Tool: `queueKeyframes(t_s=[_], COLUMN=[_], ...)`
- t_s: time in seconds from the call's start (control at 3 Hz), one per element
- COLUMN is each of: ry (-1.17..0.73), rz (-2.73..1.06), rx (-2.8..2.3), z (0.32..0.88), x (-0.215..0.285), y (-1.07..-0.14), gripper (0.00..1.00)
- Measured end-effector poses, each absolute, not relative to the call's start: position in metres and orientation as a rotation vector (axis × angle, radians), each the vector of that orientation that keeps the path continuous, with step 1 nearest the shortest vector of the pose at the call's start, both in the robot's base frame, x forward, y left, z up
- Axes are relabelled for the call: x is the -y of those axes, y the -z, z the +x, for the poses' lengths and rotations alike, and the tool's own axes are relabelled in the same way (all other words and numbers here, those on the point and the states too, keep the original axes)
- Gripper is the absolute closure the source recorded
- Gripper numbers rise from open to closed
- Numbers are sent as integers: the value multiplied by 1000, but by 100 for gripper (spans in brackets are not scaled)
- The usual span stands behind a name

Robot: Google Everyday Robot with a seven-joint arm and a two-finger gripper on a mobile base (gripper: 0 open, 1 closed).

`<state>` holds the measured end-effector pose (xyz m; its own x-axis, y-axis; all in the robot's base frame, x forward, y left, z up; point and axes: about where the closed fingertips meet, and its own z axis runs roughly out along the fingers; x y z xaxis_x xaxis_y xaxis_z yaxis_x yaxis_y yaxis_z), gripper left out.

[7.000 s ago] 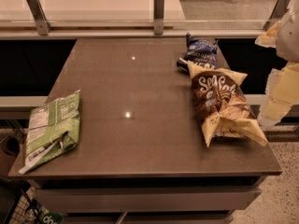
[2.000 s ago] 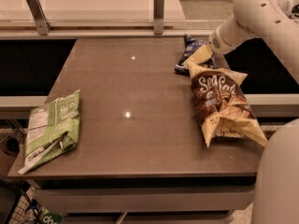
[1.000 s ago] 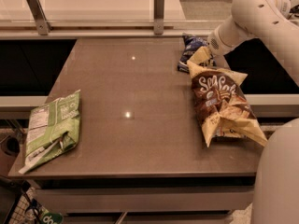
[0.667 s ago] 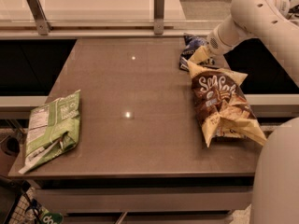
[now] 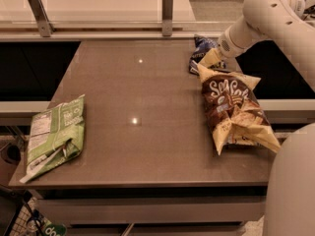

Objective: Move blue chip bag near green jalapeno chip bag

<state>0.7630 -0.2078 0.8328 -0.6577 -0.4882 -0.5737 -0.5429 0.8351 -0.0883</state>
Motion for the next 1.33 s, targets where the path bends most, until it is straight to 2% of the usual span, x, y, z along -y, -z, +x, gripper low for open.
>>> queueKeyframes(t_s=[0.33,1.33], ry=[-120,-35], rz=[-752,-857], rx=[-2412,-2282], z=[763,756], x=[208,188], y=[-833,-918], gripper=[100,100])
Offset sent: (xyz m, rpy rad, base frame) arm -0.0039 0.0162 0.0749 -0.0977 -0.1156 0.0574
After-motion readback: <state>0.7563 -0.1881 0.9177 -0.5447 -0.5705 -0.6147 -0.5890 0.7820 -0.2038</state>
